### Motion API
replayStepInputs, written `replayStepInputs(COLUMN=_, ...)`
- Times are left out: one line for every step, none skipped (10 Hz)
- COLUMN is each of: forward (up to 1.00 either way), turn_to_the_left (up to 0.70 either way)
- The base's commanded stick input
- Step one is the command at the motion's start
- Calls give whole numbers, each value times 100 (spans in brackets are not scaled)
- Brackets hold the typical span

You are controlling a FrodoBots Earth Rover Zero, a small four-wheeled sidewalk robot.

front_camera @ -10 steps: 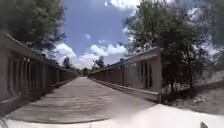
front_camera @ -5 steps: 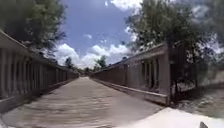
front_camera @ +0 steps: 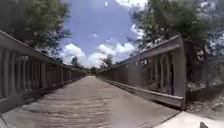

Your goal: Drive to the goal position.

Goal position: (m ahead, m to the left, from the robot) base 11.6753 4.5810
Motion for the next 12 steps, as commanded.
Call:
replayStepInputs(forward=45, turn_to_the_left=18)
replayStepInputs(forward=45, turn_to_the_left=0)
replayStepInputs(forward=45, turn_to_the_left=0)
replayStepInputs(forward=45, turn_to_the_left=0)
replayStepInputs(forward=45, turn_to_the_left=0)
replayStepInputs(forward=45, turn_to_the_left=0)
replayStepInputs(forward=45, turn_to_the_left=0)
replayStepInputs(forward=45, turn_to_the_left=0)
replayStepInputs(forward=45, turn_to_the_left=0)
replayStepInputs(forward=45, turn_to_the_left=0)
replayStepInputs(forward=45, turn_to_the_left=0)
replayStepInputs(forward=45, turn_to_the_left=0)
